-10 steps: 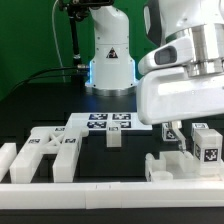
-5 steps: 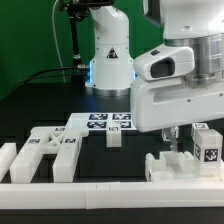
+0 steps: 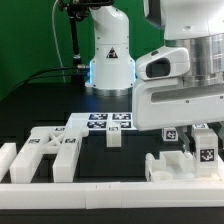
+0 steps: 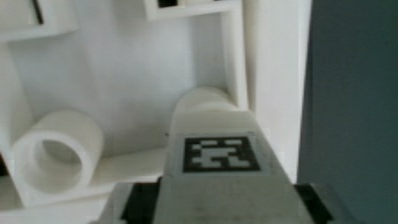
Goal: Assemble chair
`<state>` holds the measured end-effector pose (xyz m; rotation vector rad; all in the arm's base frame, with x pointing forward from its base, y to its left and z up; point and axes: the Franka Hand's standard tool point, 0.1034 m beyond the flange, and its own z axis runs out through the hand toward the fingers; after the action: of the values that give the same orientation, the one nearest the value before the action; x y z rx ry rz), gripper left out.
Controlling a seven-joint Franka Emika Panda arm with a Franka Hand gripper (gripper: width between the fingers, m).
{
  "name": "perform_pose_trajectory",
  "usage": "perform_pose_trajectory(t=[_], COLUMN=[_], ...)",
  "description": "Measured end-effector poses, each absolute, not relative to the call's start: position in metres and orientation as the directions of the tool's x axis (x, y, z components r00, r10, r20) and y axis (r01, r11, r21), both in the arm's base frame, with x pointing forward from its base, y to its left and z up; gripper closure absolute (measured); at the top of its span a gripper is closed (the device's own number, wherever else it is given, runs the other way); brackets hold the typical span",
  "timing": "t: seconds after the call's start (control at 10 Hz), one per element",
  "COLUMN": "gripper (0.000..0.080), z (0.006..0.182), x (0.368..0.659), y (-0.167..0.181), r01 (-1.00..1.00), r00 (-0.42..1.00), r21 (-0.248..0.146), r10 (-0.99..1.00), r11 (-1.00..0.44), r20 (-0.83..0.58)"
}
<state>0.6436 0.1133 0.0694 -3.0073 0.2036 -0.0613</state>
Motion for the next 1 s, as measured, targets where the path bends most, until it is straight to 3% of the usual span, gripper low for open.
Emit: perform_pose_trajectory(t=[0.3, 0.4, 0.7, 0.9, 1.0], gripper=[0.0516, 0.0516, 0.0515, 0.0515, 0.0515], z=[0.0694, 0.0691, 0.0688, 0.0683, 0.0684], x=[0.6434, 0.6429, 0.6438, 0.6464, 0.6470], y=[0.1141, 0.1148, 0.1170, 0.1197, 0.1194], r01=[-0.324, -0.473, -0.825, -0.935, -0.949], r00=[0.945, 0.880, 0.563, 0.348, 0.308], r21=[-0.134, -0.136, -0.128, -0.121, -0.120], r10=[-0.327, -0.475, -0.821, -0.927, -0.940], r11=[-0.937, -0.870, -0.551, -0.333, -0.292], r20=[0.005, -0.019, -0.092, -0.139, -0.148])
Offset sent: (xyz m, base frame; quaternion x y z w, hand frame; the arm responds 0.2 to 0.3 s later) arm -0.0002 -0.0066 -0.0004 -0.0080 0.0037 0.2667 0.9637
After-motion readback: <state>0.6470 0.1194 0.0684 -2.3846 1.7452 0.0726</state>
